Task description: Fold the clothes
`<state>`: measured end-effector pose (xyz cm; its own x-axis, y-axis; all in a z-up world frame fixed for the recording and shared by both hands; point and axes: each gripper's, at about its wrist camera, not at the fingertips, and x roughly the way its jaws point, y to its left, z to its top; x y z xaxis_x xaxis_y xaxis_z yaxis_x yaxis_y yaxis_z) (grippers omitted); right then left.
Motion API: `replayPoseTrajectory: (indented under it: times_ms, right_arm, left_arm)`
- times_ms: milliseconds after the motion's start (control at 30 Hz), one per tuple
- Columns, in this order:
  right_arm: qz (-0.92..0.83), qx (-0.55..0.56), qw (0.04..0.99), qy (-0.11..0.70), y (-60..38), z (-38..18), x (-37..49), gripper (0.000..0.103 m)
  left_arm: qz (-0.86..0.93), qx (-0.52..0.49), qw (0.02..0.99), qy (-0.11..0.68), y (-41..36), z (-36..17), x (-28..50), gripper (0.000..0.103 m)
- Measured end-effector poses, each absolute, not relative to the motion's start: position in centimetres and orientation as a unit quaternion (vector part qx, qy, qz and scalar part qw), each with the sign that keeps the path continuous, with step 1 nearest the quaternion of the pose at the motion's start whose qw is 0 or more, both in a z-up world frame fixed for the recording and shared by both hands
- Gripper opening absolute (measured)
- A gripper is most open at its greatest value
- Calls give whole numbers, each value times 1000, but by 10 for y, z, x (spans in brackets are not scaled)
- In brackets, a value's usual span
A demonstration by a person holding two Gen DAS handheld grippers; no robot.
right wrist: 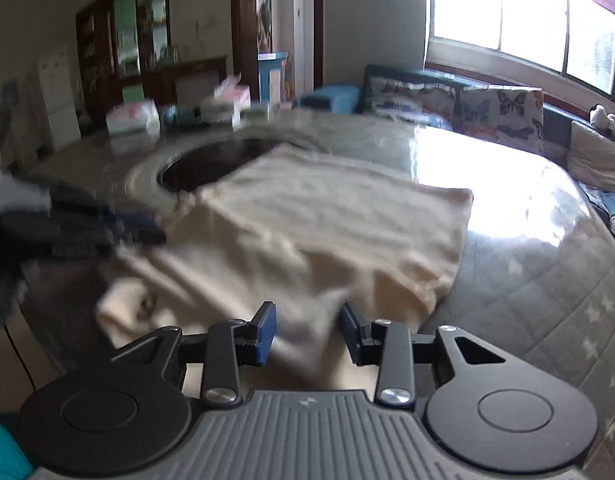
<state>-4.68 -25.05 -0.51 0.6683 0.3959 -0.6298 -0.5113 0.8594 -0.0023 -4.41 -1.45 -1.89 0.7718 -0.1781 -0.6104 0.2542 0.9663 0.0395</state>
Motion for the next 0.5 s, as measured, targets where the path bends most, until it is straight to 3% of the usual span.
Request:
replayPoseTrajectory:
  times_ms: [300, 400, 433, 500]
  right_arm:
    - [259, -94, 913, 302, -247, 4, -49, 36]
    - [258, -87, 913, 303, -249, 2, -48, 36]
    - [257, -86, 913, 303, -250, 2, -49, 36]
    - [253, -84, 914, 305, -252, 2, -51, 37]
  left_arm:
    - [-119, 56, 939, 319, -13, -13, -46, 12]
    - [-128, 57, 936, 322, -19, -15, -43, 22]
    - [-130, 57, 935, 326, -21, -17, -41, 31]
    - [-135, 58, 932, 331, -25, -21, -38, 33]
